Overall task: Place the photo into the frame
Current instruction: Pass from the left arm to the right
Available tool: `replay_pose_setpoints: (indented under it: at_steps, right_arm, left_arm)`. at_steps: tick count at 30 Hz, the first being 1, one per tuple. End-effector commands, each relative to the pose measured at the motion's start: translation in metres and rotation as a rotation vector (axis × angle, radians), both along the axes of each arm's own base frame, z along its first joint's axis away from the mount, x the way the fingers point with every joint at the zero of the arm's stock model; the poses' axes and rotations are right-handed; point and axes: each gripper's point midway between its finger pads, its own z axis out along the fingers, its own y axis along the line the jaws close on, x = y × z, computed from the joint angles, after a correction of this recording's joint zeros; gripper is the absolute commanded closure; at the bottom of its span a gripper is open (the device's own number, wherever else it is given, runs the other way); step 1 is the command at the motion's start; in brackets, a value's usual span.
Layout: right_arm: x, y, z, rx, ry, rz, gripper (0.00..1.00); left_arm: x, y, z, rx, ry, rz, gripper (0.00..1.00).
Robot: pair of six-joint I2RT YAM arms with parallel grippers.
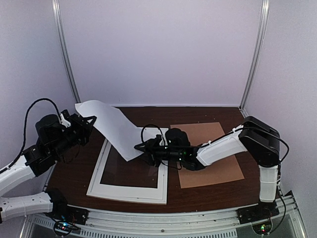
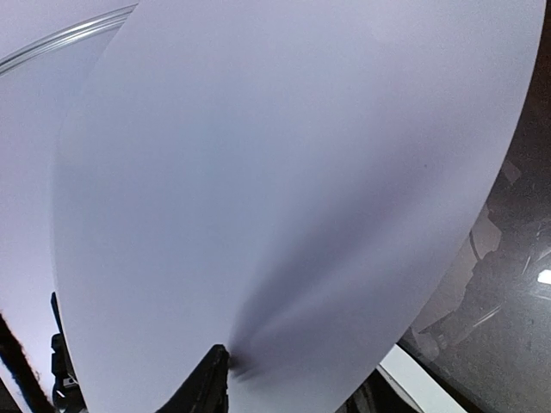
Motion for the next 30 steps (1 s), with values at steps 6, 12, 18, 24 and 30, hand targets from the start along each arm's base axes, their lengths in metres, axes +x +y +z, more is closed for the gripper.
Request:
replay_pose_setpoints:
  at_steps: [6, 12, 18, 24, 30]
  right_arm:
    - [0.035, -0.019, 0.022, -0.031, -0.082, -0.09, 0.72]
    - [0.051, -0.032, 0.022, -0.062, -0.094, -0.109, 0.93]
    - [0.059, -0.041, 0.023, -0.107, -0.106, -0.101, 1.0]
    - [0.066, -0.059, 0.029, -0.2, -0.144, -0.067, 1.0]
    - [0.072, -0.085, 0.022, -0.305, -0.153, 0.03, 1.0]
  left_arm:
    - [-0.004, 0.003, -0.016, 0.013, 0.031, -0.004, 1.0]
    - [-0.011, 0.006, -0.041, 0.063, 0.091, -0.012, 1.0]
    - [-0.018, 0.011, -0.056, 0.126, 0.119, -0.022, 0.96]
    - [-0.031, 0.015, -0.069, 0.206, 0.154, -0.06, 0.57]
    - [-0.048, 0.026, -0.086, 0.333, 0.222, -0.09, 0.22]
